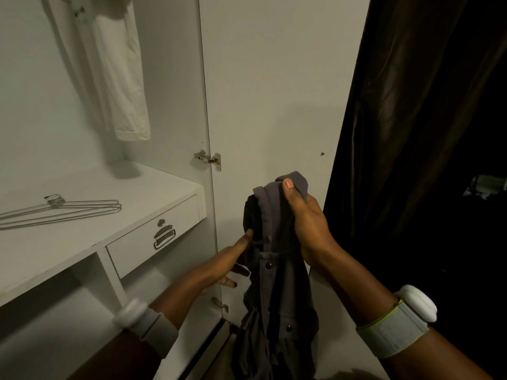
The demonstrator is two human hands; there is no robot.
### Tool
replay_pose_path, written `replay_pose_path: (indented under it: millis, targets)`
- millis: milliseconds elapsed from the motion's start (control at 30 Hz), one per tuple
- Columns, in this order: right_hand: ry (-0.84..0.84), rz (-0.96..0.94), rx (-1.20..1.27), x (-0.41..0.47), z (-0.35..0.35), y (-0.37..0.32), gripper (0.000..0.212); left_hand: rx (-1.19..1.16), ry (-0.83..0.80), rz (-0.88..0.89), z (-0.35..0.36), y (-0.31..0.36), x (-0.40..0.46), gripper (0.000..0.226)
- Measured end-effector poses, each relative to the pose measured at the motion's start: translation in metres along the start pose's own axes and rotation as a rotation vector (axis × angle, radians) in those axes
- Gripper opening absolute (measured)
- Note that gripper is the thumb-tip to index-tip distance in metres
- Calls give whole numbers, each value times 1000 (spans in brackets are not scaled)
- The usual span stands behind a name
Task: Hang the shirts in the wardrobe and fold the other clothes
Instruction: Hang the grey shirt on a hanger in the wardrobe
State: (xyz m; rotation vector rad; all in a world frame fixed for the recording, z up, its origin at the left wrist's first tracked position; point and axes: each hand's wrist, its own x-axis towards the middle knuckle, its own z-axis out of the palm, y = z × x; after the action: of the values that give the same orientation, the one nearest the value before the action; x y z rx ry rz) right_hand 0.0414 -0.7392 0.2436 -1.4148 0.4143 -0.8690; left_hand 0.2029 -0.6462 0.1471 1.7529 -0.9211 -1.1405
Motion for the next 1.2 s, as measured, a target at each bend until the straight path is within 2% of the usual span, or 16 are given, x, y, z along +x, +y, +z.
replay_pose_path:
  millis: [67,133,200,267,367,433,500,567,667,733,800,967,1033,1100,1133,1200]
  targets:
    - [20,-6,15,-2,-5,-2,16,-115,-69,1,4,1,7,52]
    - [61,-28,9,-3,-15,-4,18,-221,-18,4,8,-2,16,37]
    - [120,-73,-26,-3,-28,-4,21,-296,187,96,11,0,20,28]
    - [197,-129,-43,-6,-46,2,18,-306,411,262,11,9,20,25]
    - [282,-153,-28,-15,-67,19,17,-227,560,505,7,30,6,35]
    - [305,-141,-8,-19,-73,27,17,-74,574,617,2,47,-7,40]
    - [321,-132,19,-18,-74,31,22,43,570,721,-6,58,-15,20]
    - [338,-133,32,-15,-75,29,30,104,546,793,-18,70,-25,16]
    - [347,-159,40,-9,-75,25,44,53,484,861,-34,83,-47,20]
    - [325,-175,83,-5,-72,26,43,-8,455,870,-40,83,-61,19]
    - [291,-163,132,0,-63,34,42,-32,461,854,-47,78,-74,28]
    - [167,15,136,19,-13,58,41,-168,689,831,-78,50,-109,48]
    - [141,115,94,23,7,67,34,-169,771,821,-93,42,-121,44]
    - [46,291,-19,28,28,76,21,-161,811,822,-112,34,-132,35]
    - [-29,391,-123,30,36,80,21,-151,815,821,-120,32,-136,36]
    - [-114,476,-365,37,46,89,43,-145,838,798,-138,28,-139,39]
